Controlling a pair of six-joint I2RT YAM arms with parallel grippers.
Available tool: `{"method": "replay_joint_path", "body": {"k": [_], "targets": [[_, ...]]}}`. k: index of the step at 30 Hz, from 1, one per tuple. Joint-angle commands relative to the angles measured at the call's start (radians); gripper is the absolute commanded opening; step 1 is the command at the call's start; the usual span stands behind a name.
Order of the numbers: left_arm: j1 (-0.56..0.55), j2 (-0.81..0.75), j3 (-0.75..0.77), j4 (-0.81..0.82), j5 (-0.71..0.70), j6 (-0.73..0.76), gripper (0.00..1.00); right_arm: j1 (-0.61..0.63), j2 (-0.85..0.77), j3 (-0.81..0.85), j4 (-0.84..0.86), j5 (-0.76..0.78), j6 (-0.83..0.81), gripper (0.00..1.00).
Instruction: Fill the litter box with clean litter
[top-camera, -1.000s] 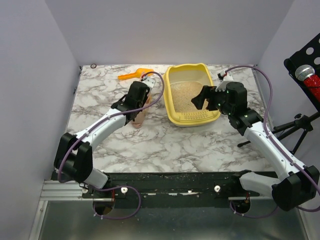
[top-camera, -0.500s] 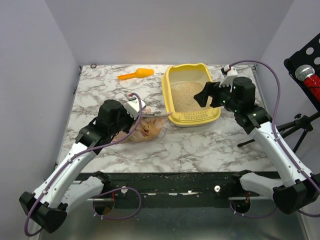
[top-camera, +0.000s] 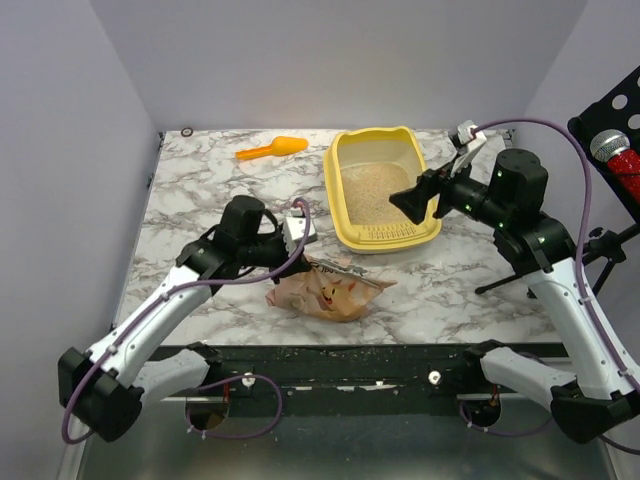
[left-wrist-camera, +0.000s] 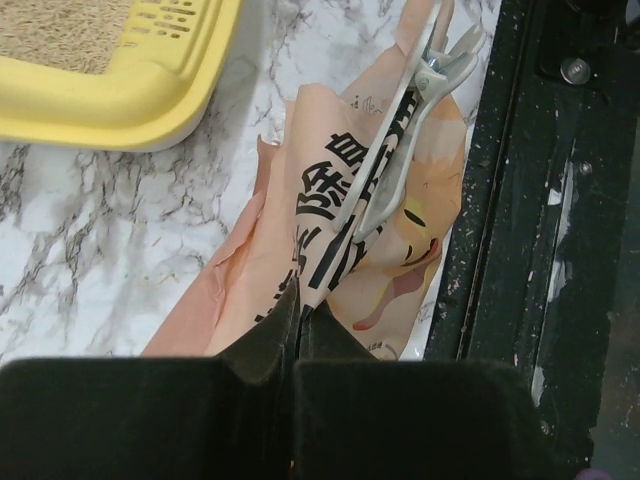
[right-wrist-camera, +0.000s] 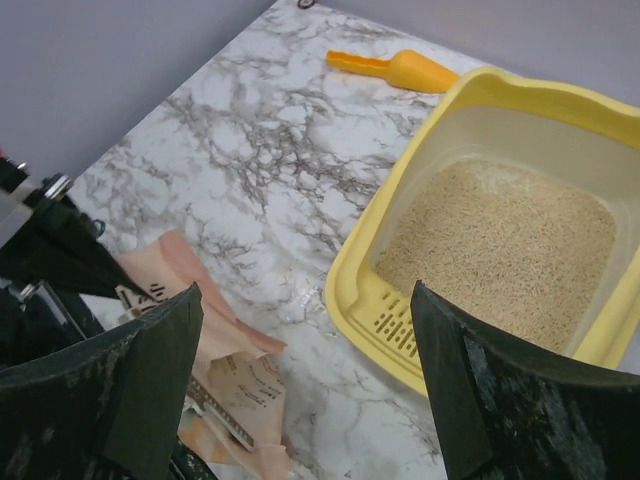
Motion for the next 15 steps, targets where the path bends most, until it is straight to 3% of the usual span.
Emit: {"method": "replay_joint_path", "body": {"k": [1, 7, 10, 15], "targets": [[0.003, 0.141, 0.198, 0.15, 0.231, 0.165, 0.0, 0.008, -0.03, -0.074, 0.015, -0.162, -0.092, 0.91], [0.012, 0.368, 0.402, -0.06, 0.225, 0.305, 0.0, 0.019, 0.014, -0.067, -0.011, -0.291, -0.146, 0.89], [0.017, 0.383, 0.367, -0.036, 0.203, 0.319, 0.0, 0.043, 0.007, -0.09, -0.019, -0.291, -0.19, 0.88], [0.017, 0.373, 0.248, 0.059, 0.119, 0.269, 0.14, 0.086, 0.042, -0.144, 0.041, -0.261, -0.232, 0.89]]}}
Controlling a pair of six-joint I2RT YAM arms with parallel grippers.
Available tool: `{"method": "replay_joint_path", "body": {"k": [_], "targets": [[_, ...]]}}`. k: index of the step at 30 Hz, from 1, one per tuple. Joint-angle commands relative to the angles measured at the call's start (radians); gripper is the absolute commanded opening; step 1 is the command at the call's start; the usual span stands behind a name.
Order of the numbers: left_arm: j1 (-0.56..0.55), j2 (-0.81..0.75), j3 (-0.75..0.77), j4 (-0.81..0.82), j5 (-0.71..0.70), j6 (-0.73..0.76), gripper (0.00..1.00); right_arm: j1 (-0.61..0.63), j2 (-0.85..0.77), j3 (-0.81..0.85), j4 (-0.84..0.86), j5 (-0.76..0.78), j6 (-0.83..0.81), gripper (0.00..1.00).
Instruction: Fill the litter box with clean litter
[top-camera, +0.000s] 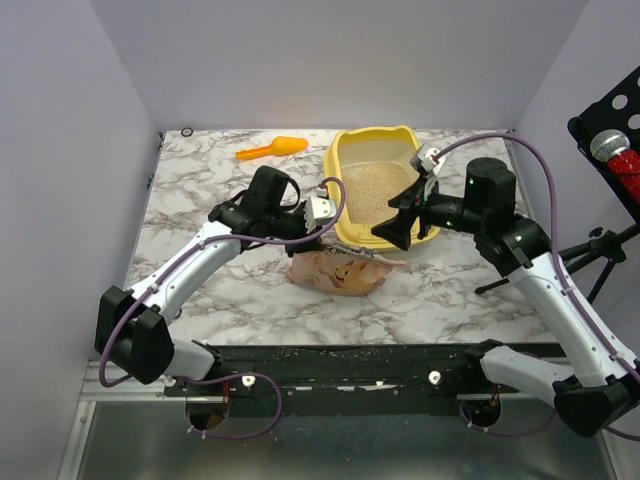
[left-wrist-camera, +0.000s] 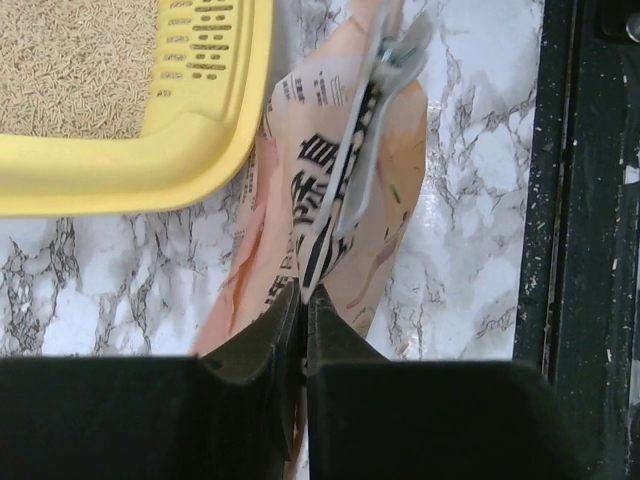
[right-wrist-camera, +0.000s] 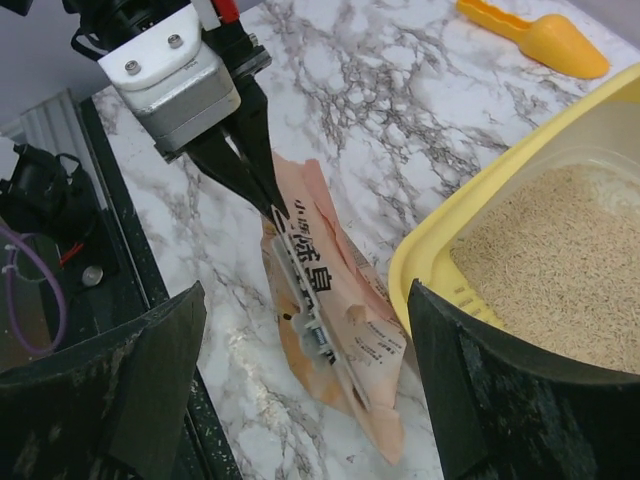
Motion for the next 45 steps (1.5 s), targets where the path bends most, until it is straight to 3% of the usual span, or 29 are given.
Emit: {"method": "replay_joint_path", "body": {"k": [1, 8, 14, 18, 20, 26, 28, 32, 42, 45], "targets": [[0.003, -0.056, -0.076, 0.177, 0.012, -0.018, 0.19, 0.026, 0.038, -0.055, 0.051, -0.007, -0.06, 0.89], [0.002, -0.204, -0.185, 0.287, -0.123, -0.085, 0.54, 0.084, 0.087, -0.107, 0.088, 0.029, -0.198, 0.93], [-0.003, -0.318, -0.177, 0.327, -0.336, -0.283, 0.57, 0.108, 0.058, -0.153, 0.079, -0.033, -0.336, 0.94], [-0.003, -0.362, -0.191, 0.301, -0.52, -0.452, 0.57, 0.131, 0.062, -0.166, 0.046, 0.026, -0.403, 0.94], [-0.003, -0.389, -0.197, 0.277, -0.608, -0.542, 0.63, 0.144, 0.067, -0.172, 0.034, 0.054, -0.439, 0.94], [-0.001, -0.468, -0.265, 0.246, -0.839, -0.708, 0.6, 0.172, 0.125, -0.176, 0.019, 0.134, -0.473, 0.93], [-0.001, -0.485, -0.272, 0.232, -0.855, -0.716, 0.61, 0.177, 0.143, -0.175, 0.017, 0.143, -0.473, 0.92], [-0.001, -0.533, -0.355, 0.304, -0.902, -0.762, 0.8, 0.189, 0.162, -0.181, 0.007, 0.146, -0.473, 0.9], [-0.001, -0.542, -0.36, 0.29, -0.924, -0.756, 0.82, 0.238, 0.182, -0.199, -0.018, 0.215, -0.465, 0.87], [-0.001, -0.547, -0.363, 0.293, -0.915, -0.757, 0.82, 0.246, 0.196, -0.199, -0.02, 0.223, -0.46, 0.74]]}}
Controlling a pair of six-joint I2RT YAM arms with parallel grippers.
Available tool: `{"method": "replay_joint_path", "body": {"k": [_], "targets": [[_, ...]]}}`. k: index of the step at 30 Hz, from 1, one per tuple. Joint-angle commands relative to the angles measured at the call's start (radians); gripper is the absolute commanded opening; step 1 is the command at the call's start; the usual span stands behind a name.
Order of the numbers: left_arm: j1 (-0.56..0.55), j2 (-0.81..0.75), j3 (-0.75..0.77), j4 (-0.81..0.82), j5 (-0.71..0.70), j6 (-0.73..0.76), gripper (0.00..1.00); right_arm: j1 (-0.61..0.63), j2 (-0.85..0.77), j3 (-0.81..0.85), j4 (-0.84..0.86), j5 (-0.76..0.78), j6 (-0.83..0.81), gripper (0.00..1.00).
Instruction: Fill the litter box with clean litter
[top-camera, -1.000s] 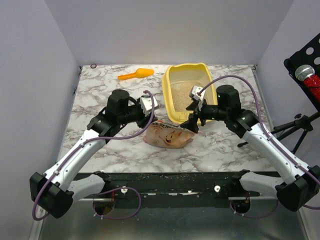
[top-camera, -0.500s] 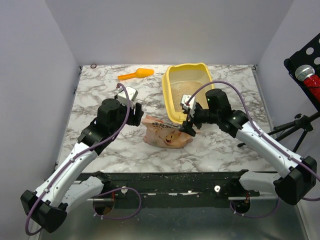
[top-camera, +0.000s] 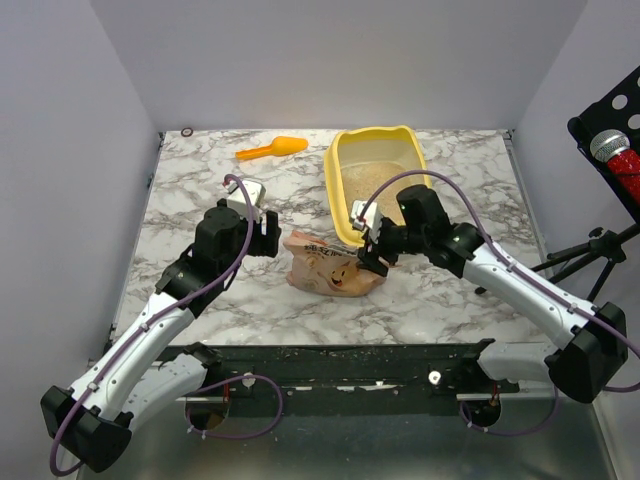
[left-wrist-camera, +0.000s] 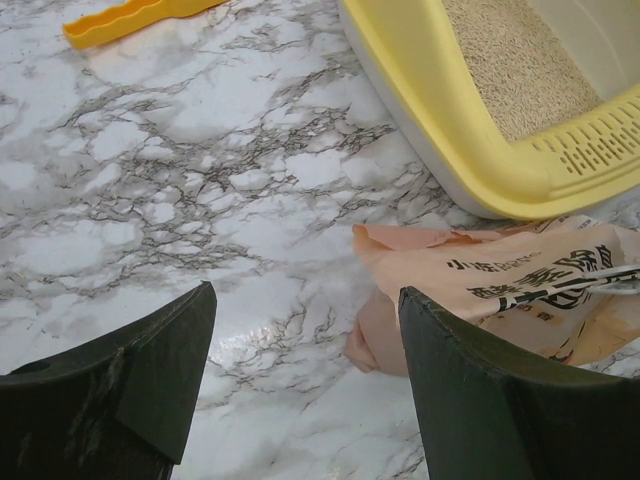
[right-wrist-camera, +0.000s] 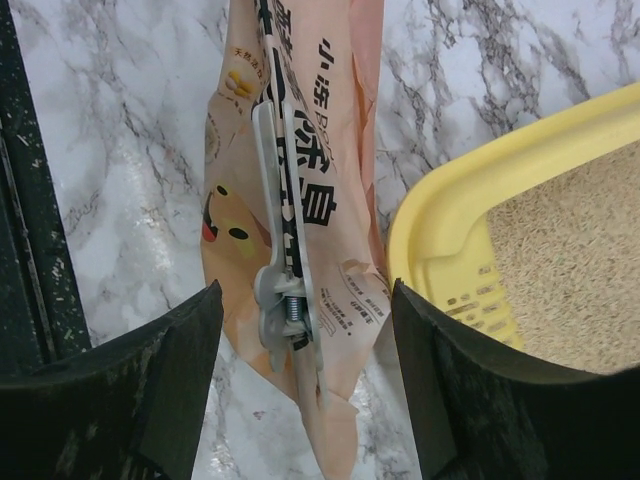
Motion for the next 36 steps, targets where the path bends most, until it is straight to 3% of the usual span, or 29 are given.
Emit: {"method": "replay_joint_path", "body": {"k": [1, 5, 6, 7, 13, 19, 22, 27, 31, 36], "targets": [[-0.002, -0.018, 0.001, 0.014, -0.024, -0.018, 0.82, 0.018, 0.026, -0.018, -0.032, 0.049, -0.001, 0.64], [-0.002, -0.021, -0.002, 0.024, -0.014, -0.018, 0.82, 0.02, 0.04, -0.013, -0.046, 0.113, -0.001, 0.24], [-0.002, -0.021, -0.002, 0.024, -0.01, -0.018, 0.82, 0.02, 0.041, -0.009, -0.049, 0.13, -0.001, 0.06], [-0.002, -0.016, -0.001, 0.023, -0.007, -0.018, 0.82, 0.021, 0.035, -0.004, -0.048, 0.147, 0.005, 0.01], [-0.002, -0.024, -0.001, 0.021, 0.004, -0.018, 0.82, 0.021, -0.055, 0.004, -0.048, 0.201, 0.056, 0.0], [-0.002, -0.03, -0.001, 0.02, 0.016, -0.021, 0.82, 0.021, -0.199, 0.011, -0.038, 0.373, 0.221, 0.0], [-0.002, -0.037, 0.001, 0.018, 0.024, -0.024, 0.82, 0.021, -0.249, 0.024, -0.04, 0.568, 0.394, 0.0], [0.0, -0.044, 0.004, 0.015, 0.056, -0.021, 0.82, 0.018, -0.256, 0.057, -0.182, 0.848, 0.827, 0.0], [0.0, -0.059, 0.002, 0.02, 0.059, -0.022, 0.82, 0.018, -0.328, -0.059, -0.199, 1.02, 1.111, 0.0], [-0.002, -0.053, 0.001, 0.02, 0.078, -0.031, 0.82, 0.008, -0.362, -0.185, -0.247, 1.069, 1.372, 0.01]]}}
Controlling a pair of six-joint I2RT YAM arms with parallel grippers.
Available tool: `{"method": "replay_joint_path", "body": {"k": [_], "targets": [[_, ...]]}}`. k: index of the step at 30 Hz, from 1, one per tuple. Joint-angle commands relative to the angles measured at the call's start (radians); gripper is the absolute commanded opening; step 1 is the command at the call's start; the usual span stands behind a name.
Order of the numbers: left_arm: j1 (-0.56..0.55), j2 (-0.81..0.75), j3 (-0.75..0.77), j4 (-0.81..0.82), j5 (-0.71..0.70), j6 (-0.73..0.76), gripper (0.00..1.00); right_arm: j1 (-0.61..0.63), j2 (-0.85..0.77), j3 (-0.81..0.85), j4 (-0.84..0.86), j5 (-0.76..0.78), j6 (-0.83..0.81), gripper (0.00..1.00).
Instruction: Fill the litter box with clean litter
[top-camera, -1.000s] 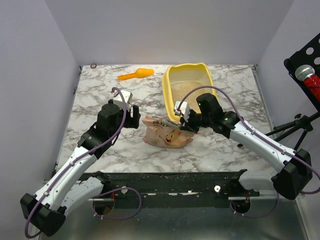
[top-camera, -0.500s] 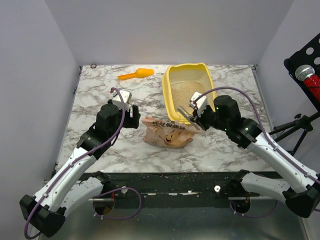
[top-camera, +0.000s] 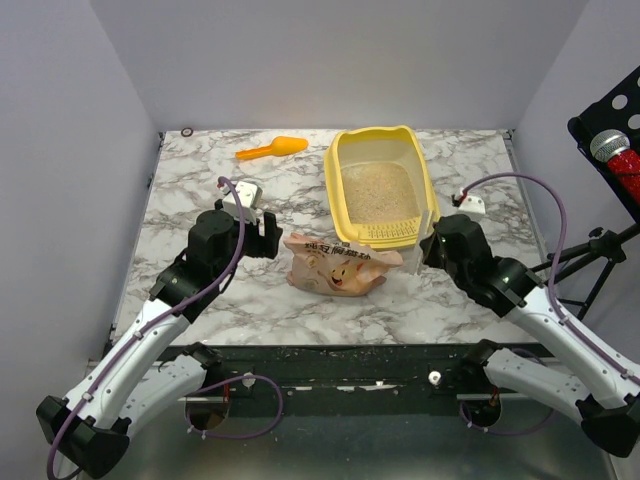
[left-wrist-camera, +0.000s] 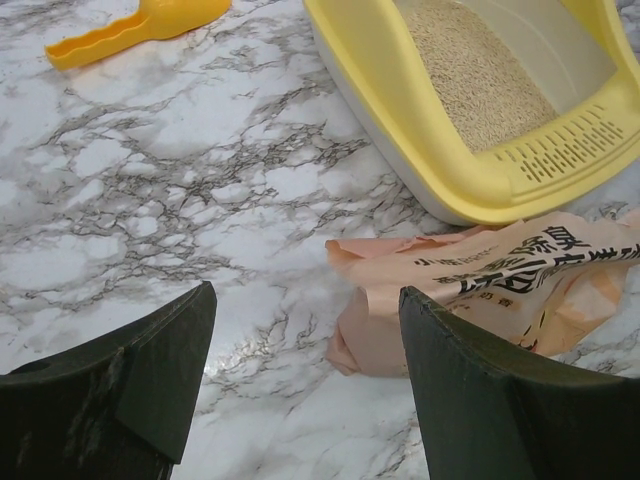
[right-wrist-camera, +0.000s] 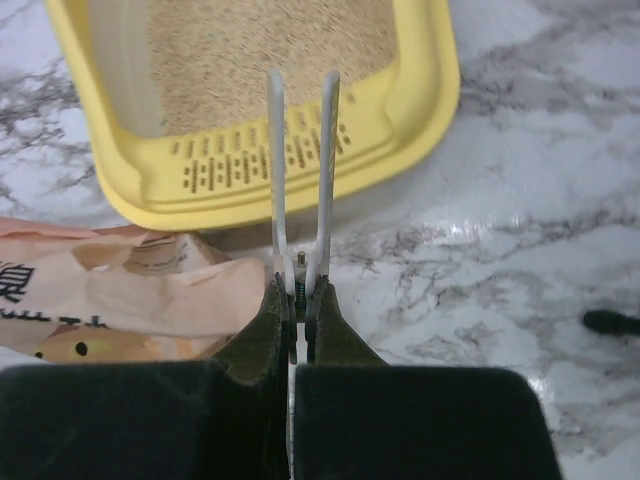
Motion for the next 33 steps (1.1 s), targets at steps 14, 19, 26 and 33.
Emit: {"method": "replay_joint_path", "body": {"k": [14, 19, 26, 33], "targets": [[-0.002, -0.01, 0.001, 0.012, 0.05, -0.027, 0.82, -0.238, 0.134, -0.293, -0.016, -0.083, 0.54, 0.01], [-0.002, -0.013, -0.004, 0.018, 0.031, -0.024, 0.82, -0.27, 0.183, -0.287, 0.037, -0.094, 0.502, 0.01], [-0.002, 0.008, 0.004, 0.015, -0.036, -0.044, 0.84, -0.289, 0.226, -0.272, 0.054, -0.1, 0.456, 0.43], [0.007, 0.056, 0.028, 0.02, -0.064, -0.104, 0.87, -0.287, 0.214, -0.232, 0.044, -0.073, 0.41, 0.68]]}}
